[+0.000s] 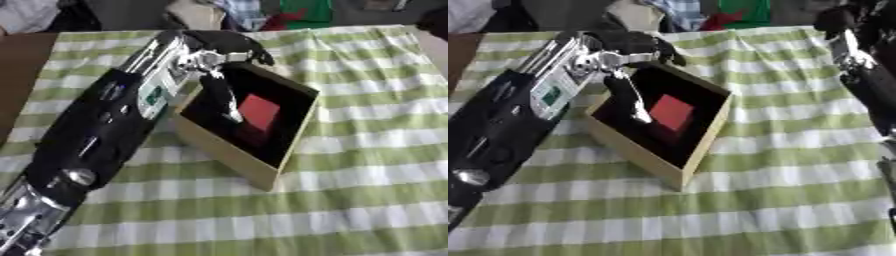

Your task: Pick up objects on the table and place them in the box.

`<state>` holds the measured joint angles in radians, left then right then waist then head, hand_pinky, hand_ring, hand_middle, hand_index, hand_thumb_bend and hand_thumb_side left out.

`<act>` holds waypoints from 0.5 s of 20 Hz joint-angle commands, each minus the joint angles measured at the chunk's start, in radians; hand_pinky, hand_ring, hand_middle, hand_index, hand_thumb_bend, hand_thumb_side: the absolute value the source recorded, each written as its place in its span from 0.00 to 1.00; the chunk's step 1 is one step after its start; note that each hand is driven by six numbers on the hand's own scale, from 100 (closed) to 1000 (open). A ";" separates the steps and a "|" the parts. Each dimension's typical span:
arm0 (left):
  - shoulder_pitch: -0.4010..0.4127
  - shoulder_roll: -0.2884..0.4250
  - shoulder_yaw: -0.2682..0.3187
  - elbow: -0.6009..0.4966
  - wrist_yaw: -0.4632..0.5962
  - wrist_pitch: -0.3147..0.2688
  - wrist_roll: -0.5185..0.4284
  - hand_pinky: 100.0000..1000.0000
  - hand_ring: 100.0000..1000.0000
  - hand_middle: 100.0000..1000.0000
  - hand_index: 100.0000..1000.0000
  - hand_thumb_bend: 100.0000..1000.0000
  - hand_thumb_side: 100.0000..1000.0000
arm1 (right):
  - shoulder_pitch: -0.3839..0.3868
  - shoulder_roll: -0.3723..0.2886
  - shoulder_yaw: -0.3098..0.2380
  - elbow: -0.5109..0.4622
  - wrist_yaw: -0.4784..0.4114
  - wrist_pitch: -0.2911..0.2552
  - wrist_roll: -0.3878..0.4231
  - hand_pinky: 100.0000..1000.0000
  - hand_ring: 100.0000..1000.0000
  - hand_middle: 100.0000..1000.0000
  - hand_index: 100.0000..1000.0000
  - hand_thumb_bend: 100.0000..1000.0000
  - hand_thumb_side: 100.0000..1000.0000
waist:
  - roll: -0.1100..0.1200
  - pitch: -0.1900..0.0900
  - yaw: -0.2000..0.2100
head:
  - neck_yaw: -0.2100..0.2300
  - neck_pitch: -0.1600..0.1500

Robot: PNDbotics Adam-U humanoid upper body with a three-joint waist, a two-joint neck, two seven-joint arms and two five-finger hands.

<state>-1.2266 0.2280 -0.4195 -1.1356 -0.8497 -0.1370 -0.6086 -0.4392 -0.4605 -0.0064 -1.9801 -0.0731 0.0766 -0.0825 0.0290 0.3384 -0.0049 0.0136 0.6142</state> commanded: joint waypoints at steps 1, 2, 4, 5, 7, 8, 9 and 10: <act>-0.011 0.014 0.023 -0.047 0.017 0.009 0.024 0.82 0.83 0.82 0.92 0.61 0.22 | -0.006 -0.012 -0.011 -0.020 -0.007 0.000 0.000 0.90 0.75 0.65 0.88 0.00 0.47 | -0.005 -0.025 0.002 | -0.003 0.007; -0.010 0.018 0.027 -0.065 0.028 0.017 0.029 0.81 0.81 0.80 0.90 0.54 0.17 | -0.006 -0.012 -0.012 -0.020 -0.007 0.000 0.000 0.90 0.75 0.65 0.88 0.00 0.46 | -0.006 -0.025 0.003 | -0.003 0.008; -0.004 0.029 0.038 -0.117 0.051 0.040 0.041 0.81 0.80 0.78 0.89 0.49 0.13 | -0.006 -0.014 -0.013 -0.020 -0.005 -0.001 -0.001 0.90 0.75 0.65 0.88 0.00 0.46 | -0.008 -0.026 0.006 | -0.004 0.011; 0.000 0.036 0.045 -0.147 0.067 0.056 0.047 0.81 0.79 0.77 0.88 0.43 0.09 | -0.006 -0.015 -0.013 -0.020 -0.005 -0.001 -0.002 0.90 0.75 0.65 0.88 0.00 0.46 | -0.008 -0.027 0.008 | -0.006 0.013; 0.011 0.057 0.065 -0.227 0.099 0.099 0.064 0.80 0.77 0.75 0.87 0.35 0.01 | -0.005 -0.018 -0.014 -0.020 -0.003 -0.002 -0.004 0.90 0.75 0.65 0.88 0.00 0.46 | -0.008 -0.029 0.014 | -0.010 0.017; 0.018 0.067 0.075 -0.268 0.118 0.119 0.070 0.80 0.75 0.74 0.86 0.29 0.00 | -0.005 -0.019 -0.015 -0.020 -0.003 -0.003 -0.005 0.90 0.75 0.65 0.88 0.00 0.45 | -0.009 -0.030 0.017 | -0.013 0.019; 0.028 0.079 0.088 -0.313 0.142 0.142 0.079 0.80 0.74 0.74 0.86 0.26 0.00 | -0.005 -0.021 -0.016 -0.020 -0.002 -0.003 -0.006 0.90 0.75 0.65 0.88 0.00 0.45 | -0.010 -0.030 0.020 | -0.015 0.021; 0.038 0.094 0.102 -0.359 0.164 0.165 0.091 0.80 0.73 0.73 0.85 0.23 0.00 | -0.004 -0.022 -0.017 -0.020 -0.002 -0.004 -0.008 0.90 0.75 0.65 0.88 0.00 0.45 | -0.011 -0.031 0.024 | -0.019 0.022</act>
<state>-1.1727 0.2871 -0.3439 -1.4311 -0.7125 0.0022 -0.5291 -0.4375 -0.4610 -0.0125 -1.9801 -0.0731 0.0746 -0.0856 0.0227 0.3359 0.0207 -0.0010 0.6260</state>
